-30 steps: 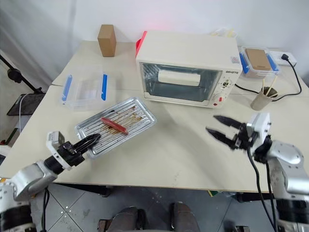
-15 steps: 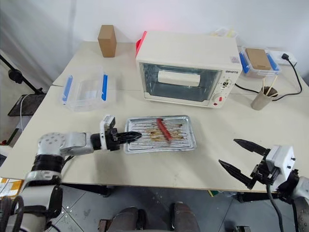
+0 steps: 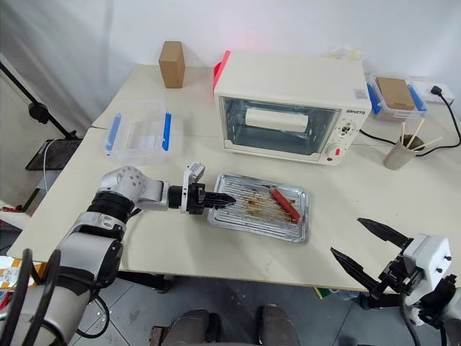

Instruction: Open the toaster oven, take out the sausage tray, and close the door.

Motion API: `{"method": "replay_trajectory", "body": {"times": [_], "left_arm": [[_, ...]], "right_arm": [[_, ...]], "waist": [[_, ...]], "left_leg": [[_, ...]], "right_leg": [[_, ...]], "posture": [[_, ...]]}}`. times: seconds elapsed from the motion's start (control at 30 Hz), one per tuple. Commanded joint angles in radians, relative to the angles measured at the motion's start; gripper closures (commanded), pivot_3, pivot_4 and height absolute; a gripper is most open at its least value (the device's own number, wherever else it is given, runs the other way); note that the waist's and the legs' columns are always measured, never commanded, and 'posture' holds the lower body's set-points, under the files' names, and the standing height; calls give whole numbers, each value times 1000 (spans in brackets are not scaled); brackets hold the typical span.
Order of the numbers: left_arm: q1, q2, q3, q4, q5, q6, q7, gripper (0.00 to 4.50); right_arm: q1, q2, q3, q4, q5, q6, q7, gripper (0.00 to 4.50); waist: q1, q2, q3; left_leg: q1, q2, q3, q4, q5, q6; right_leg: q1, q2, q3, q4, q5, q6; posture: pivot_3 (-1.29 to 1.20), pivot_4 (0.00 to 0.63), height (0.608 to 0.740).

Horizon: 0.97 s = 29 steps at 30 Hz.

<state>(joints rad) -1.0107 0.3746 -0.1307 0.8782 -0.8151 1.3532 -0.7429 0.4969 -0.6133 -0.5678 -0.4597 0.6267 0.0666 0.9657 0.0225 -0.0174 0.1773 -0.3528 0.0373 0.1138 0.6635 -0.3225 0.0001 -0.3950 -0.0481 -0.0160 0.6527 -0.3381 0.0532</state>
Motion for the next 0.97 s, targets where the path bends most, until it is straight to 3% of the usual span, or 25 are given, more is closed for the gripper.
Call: {"method": "replay_trajectory", "body": {"times": [0.03, 0.3, 0.37, 0.47, 0.53, 0.7, 0.97], "left_arm": [[8, 11, -23, -13, 73, 7, -91, 2819], [128, 206, -63, -286, 141, -75, -306, 444], [226, 296, -62, -438, 195, -262, -380, 9], [329, 372, -2, -554, 224, -427, -433, 9], [460, 402, 120, -631, 265, -766, -492, 9], [631, 437, 212, -671, 382, -1204, -535, 9], [667, 391, 277, -693, 386, -1288, -441, 9]], "right_arm": [[8, 10, -29, -37, 10, -18, -12, 0], [-16, 5, -6, 4, -5, -31, 5, 0], [-25, -2, -4, 16, -6, -31, 11, 0], [-38, -12, -2, 32, -5, -33, 21, 0], [-57, -28, 4, 47, 0, -29, 39, 0], [-137, -88, 27, 66, 27, 17, 78, 0], [-259, -131, 115, 65, 22, 59, 114, 0]], "waist": [[-2, 0, 0], [-45, -1, 1], [-56, -1, 1], [-55, 0, 1], [-59, 0, 1], [-44, -1, 1], [-26, -1, 1]], "left_leg": [[0, 0, 0, 0, 0, 0], [0, 3, 0, -2, 0, -1], [0, 3, 0, -3, 1, -2], [2, 3, 0, -6, 2, -4], [1, 3, 0, -7, 2, -4], [0, 1, 1, -13, 3, -2], [-4, -1, 0, -13, 1, 6]], "right_leg": [[0, 0, 0, 0, 0, 0], [-3, 1, 0, 1, -1, -1], [-3, 1, 0, 2, -1, -2], [-3, 1, 1, 2, -1, -3], [-4, 1, 1, 2, -1, -3], [-9, -3, 1, 1, -2, -4], [-12, -6, -2, 0, -2, -4]], "posture": [[0, 150, 740], [0, 150, 740], [0, 150, 740], [0, 150, 740], [0, 150, 740], [0, 150, 740], [0, 150, 740]]}}
